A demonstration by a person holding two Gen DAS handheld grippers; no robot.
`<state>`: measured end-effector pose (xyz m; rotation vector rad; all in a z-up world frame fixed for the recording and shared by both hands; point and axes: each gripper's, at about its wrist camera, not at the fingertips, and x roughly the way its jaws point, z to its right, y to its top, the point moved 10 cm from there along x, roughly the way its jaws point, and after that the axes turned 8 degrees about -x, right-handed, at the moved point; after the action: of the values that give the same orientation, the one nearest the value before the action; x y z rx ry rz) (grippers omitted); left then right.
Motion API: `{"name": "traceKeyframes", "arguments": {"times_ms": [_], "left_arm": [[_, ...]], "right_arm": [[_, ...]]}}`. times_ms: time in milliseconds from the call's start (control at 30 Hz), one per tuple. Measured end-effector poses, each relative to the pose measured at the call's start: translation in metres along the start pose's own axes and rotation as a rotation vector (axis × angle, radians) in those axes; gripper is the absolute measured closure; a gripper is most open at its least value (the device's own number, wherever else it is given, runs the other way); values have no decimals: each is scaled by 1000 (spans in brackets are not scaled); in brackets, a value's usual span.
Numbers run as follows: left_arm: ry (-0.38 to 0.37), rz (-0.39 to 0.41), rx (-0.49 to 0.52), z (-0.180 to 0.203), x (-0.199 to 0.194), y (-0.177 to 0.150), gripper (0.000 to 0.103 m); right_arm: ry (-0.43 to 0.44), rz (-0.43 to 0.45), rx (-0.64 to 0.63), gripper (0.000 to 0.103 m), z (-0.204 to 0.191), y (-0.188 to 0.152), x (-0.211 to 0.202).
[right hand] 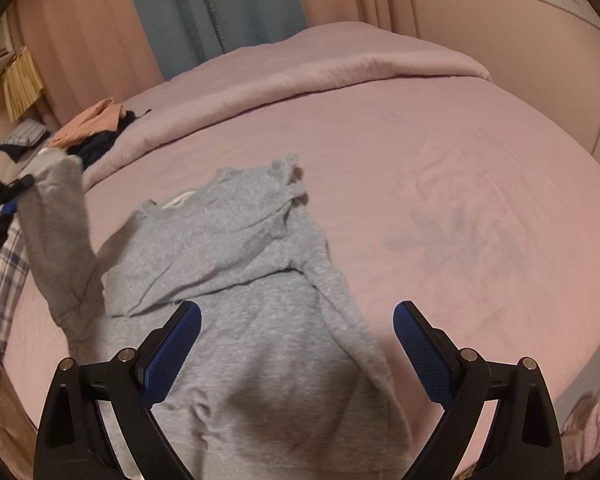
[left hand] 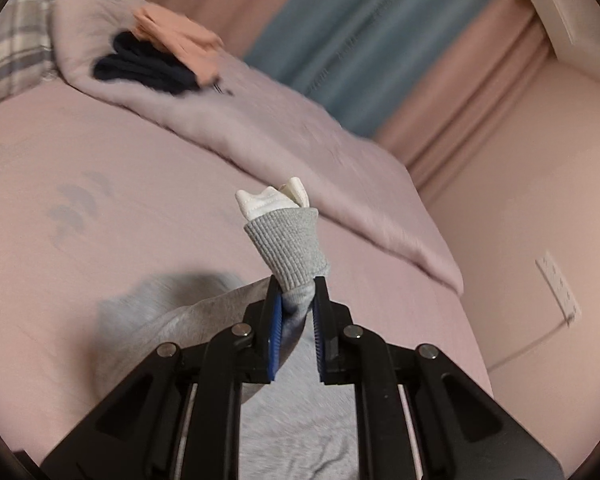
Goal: Fold small clothes
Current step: 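Lift the sleeve with the left gripper, lay it across the shirt front, open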
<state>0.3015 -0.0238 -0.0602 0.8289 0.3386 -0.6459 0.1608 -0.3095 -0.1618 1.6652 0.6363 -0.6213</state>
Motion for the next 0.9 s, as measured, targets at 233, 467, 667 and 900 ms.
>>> {"name": "traceKeyframes", "arguments": {"times_ms": [233,467,667,900], "left_arm": [[23,-167,74,18,69,-66,90],[76,-314,87,3,113,-123,90],[117,-388,64,-14,131,-148,87],[60,-428,96,3,105,-154,37]], "right_arm": [[-11,-2,41,7,20,-4,-1],[-12,-17,75,7,35,-10,4],[-1,-33,89,7,39,-14,7],[31,-44,79,7,34,-12,11]]}}
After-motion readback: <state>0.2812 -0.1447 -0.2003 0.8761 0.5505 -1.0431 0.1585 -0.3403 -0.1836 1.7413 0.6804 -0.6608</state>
